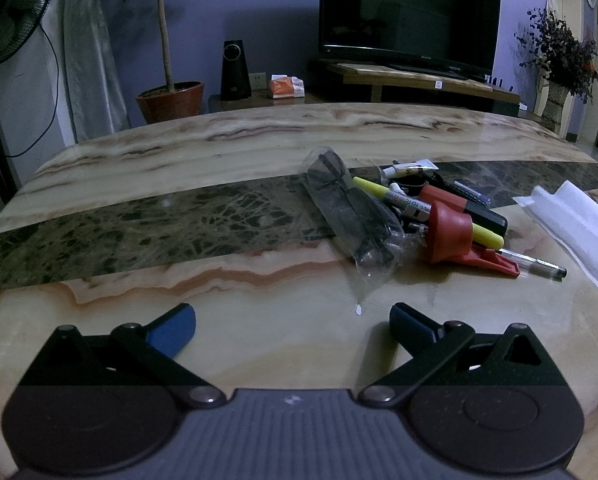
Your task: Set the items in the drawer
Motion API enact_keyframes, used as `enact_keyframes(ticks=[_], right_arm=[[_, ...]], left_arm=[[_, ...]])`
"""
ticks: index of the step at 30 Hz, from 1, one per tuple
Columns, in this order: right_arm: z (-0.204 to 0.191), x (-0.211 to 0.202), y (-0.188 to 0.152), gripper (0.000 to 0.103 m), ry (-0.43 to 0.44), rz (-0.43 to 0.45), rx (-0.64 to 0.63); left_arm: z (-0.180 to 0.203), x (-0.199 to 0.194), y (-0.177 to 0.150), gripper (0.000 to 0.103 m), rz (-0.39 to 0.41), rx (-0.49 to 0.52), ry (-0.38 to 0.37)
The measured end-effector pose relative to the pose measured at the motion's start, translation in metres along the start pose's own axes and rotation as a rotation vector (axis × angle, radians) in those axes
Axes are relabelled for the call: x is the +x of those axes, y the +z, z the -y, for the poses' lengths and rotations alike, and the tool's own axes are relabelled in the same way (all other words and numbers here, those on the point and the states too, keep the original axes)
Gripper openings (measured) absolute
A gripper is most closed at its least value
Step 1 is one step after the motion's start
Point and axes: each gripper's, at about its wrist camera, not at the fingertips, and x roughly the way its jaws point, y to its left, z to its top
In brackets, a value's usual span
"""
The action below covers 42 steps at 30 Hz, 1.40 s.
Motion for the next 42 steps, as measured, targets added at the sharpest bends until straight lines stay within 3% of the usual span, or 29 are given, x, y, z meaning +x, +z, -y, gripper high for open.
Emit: enact_keyframes(ticks=[8, 10, 12, 16, 18, 21, 25, 34, 37, 38, 41, 42], right_arm=[[0.012, 0.011, 0.014, 0.002, 0.029, 0.021, 0.135], [0.012, 0.019, 0.015, 0.005, 0.004, 0.007, 0.146], [0.013, 0.026, 0.016, 0.018, -0.005, -0.01, 0.147], [0.032, 0.002, 0.02, 0.022, 0.089, 0.095, 0.299], [0.047, -0.01, 0.018, 0.036, 0.072, 0.16, 0.381], [0.066, -0.014, 0.012, 0.044, -0.137, 0.185, 0.447], [0.085, -0.003, 0.0, 0.044, -0.134, 0.131, 0.537], [0.083, 0.018, -0.003, 0.046, -0.069, 0.094, 0.507], [0.074, 0.019, -0.001, 0.048, -0.089, 0.091, 0.442], [0.07, 0.02, 0.0, 0.048, -0.103, 0.087, 0.414], [0.061, 0.023, 0.0, 0.002, -0.128, 0.074, 0.323], [0.059, 0.024, 0.0, 0.002, -0.13, 0.071, 0.302]], left_arm=[[0.0, 0.0, 0.0, 0.103, 0.0, 0.0, 0.0], [0.0, 0.0, 0.0, 0.103, 0.0, 0.0, 0.0], [0.0, 0.0, 0.0, 0.103, 0.0, 0.0, 0.0], [0.0, 0.0, 0.0, 0.103, 0.0, 0.0, 0.0], [0.0, 0.0, 0.0, 0.103, 0.0, 0.0, 0.0], [0.0, 0.0, 0.0, 0.103, 0.0, 0.0, 0.0], [0.0, 0.0, 0.0, 0.103, 0.0, 0.0, 0.0], [0.0, 0.0, 0.0, 0.103, 0.0, 0.0, 0.0], [0.0, 0.0, 0.0, 0.103, 0.0, 0.0, 0.0], [0.0, 0.0, 0.0, 0.103, 0.0, 0.0, 0.0], [0.0, 0.0, 0.0, 0.103, 0.0, 0.0, 0.0], [0.0, 0.0, 0.0, 0.103, 0.0, 0.0, 0.0]])
